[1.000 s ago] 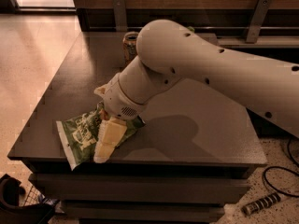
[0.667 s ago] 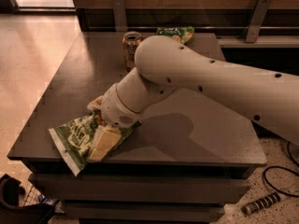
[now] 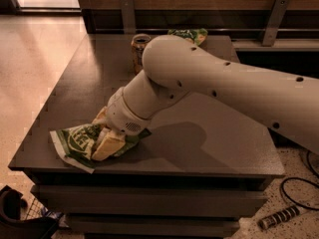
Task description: Pick green jalapeno chip bag
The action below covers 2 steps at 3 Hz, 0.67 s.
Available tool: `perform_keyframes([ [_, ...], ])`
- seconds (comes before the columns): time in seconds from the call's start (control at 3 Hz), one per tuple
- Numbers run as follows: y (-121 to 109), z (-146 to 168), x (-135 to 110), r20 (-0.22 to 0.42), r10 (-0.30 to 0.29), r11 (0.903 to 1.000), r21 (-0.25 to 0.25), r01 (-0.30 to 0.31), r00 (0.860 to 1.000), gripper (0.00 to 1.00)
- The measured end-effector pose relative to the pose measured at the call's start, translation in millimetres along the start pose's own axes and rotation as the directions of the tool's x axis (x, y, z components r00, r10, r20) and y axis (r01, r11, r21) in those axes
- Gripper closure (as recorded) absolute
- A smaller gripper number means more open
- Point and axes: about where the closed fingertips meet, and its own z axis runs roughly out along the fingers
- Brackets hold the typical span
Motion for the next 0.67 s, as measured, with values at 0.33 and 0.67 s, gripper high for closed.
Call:
perform_keyframes([
  [0.33,-0.3,-2.2,-2.1,0.000,0.000,1.0000,0.000,0.000,1.000,1.00],
  [0.67,-1.3,-7.6,-4.8,-0.004,-0.006,1.0000,0.006,0.006,1.000,1.00],
])
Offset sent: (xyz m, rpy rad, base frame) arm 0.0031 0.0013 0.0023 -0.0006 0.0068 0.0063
